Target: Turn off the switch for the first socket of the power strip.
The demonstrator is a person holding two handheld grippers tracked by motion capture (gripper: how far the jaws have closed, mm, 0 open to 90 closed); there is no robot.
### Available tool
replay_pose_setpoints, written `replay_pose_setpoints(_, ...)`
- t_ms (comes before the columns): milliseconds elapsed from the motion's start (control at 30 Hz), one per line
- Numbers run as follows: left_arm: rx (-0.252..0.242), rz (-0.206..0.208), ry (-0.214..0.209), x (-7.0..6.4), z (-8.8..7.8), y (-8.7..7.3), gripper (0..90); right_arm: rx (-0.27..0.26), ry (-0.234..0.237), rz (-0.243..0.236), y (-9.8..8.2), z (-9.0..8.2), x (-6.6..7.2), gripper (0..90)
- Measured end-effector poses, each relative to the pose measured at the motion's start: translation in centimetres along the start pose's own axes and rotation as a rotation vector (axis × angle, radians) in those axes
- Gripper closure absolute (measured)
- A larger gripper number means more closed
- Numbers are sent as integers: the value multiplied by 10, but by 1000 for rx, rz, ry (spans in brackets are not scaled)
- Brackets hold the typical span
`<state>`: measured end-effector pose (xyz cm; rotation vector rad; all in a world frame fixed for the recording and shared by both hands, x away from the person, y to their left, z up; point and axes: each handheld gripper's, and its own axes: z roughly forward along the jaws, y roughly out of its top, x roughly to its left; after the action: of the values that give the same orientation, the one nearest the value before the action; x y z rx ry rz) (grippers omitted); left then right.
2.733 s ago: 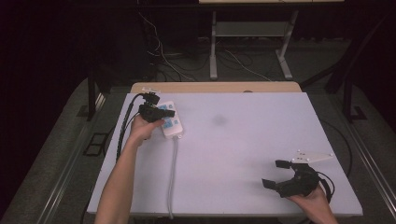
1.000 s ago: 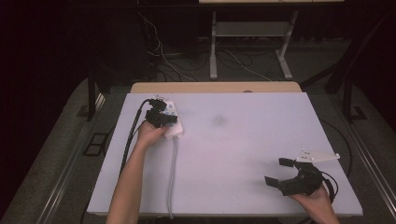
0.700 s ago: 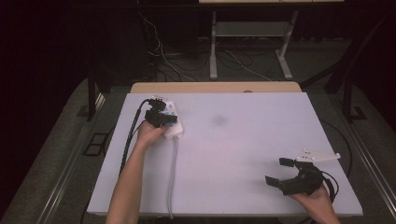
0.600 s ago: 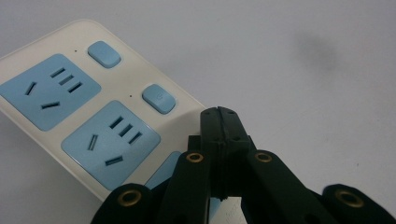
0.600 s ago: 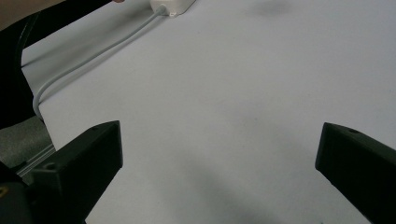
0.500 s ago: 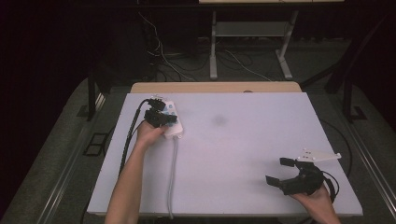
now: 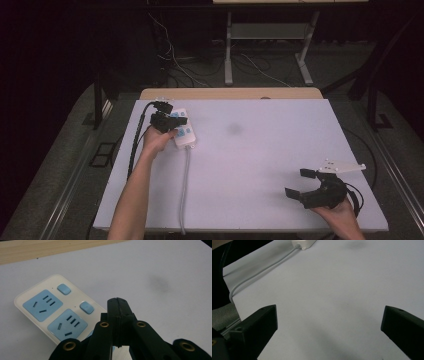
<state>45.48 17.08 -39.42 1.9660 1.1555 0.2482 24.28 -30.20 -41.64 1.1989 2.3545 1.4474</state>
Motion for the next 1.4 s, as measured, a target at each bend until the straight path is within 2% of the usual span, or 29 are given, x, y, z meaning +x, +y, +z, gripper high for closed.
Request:
replay_pose_setpoints(233, -1, 9, 14, 0, -14, 2, 895, 0, 1, -1, 0, 0, 1, 5)
replay_pose_setpoints(667, -35, -3, 46, -2, -45, 6, 893, -1, 8, -5, 1, 0, 2, 5)
replay_pose_setpoints(833, -51, -18, 44, -5, -57, 7, 891, -3, 8, -5, 1, 0, 2, 4)
replay_pose_setpoints(933, -51, -12, 46, -10, -61, 5, 889, -7, 8, -4, 1, -1, 2, 5)
replay_pose_setpoints(1400, -111, -53, 5, -20, -89, -12, 617, -6, 12, -2, 0, -1, 3, 4)
